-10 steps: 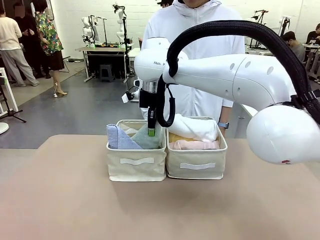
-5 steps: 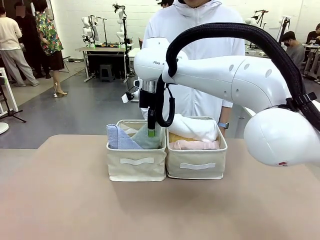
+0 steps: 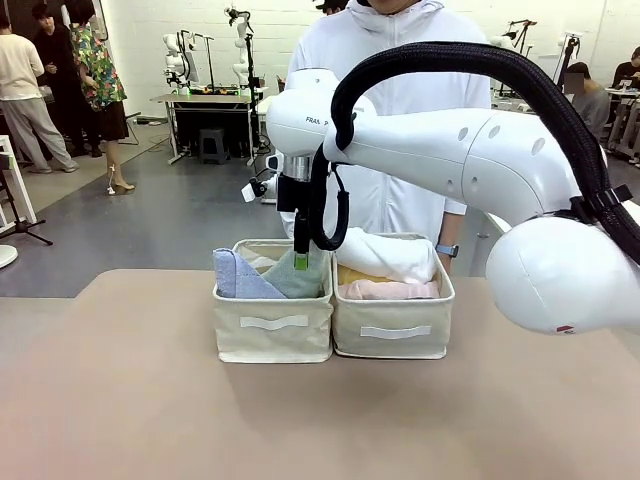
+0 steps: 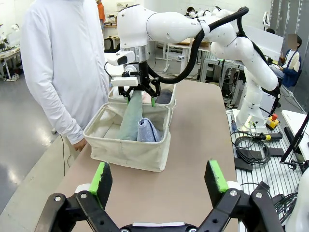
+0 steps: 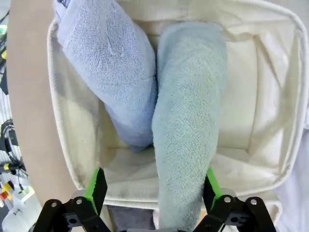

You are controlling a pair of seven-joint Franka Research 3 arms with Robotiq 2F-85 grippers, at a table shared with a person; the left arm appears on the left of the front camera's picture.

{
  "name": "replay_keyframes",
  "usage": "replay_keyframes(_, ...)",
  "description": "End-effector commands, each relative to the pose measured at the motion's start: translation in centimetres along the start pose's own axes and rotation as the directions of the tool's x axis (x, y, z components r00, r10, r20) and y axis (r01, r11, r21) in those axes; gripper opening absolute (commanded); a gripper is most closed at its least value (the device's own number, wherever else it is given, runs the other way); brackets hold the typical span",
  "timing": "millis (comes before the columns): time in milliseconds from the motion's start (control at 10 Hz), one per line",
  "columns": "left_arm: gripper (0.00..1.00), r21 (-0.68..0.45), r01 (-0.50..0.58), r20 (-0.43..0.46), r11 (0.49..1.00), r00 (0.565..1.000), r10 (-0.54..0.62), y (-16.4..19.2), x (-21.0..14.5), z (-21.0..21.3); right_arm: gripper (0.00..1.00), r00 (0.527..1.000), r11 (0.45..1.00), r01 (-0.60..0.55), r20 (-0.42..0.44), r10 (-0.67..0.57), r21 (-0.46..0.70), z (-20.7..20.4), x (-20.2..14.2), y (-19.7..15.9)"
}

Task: Sort the towels based on their folding style.
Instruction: Pick up another triangle-folded towel from the table and place it in the left Fabric basket.

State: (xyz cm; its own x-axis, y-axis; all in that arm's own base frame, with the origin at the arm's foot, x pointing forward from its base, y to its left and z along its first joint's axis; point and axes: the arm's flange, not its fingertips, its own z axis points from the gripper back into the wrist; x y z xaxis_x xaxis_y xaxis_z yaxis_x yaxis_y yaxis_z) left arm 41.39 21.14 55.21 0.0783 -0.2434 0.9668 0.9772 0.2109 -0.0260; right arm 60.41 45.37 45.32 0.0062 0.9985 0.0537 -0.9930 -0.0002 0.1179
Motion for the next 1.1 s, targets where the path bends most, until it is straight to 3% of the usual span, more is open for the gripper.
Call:
replay_keyframes(0,1.00,0.006,0.011,0.008,1.000,1.000,-0.011,0.0,0.1,0.2,1.00,1.000,1.000,0.007,-0.011,-0.007,-0.013,1.9,1.2,-1.1)
replay_keyframes(200,1.00,0.006,0.011,0.008,1.000,1.000,-0.011,0.0,0.1,0.2,1.00,0.998,0.994,0.061,-0.001,-0.062,-0.094,5.9,-0.8,1.4)
replay_keyframes(500,1.00,0.006,0.011,0.008,1.000,1.000,-0.011,0.0,0.1,0.2,1.00,0.949,0.932,0.309,0.119,-0.291,-0.187,11.5,-9.6,8.5)
replay_keyframes(1000,1.00,0.006,0.011,0.008,1.000,1.000,-0.011,0.0,0.1,0.2,1.00,0.793,0.772,0.594,0.328,-0.514,-0.225,9.6,-23.4,23.3)
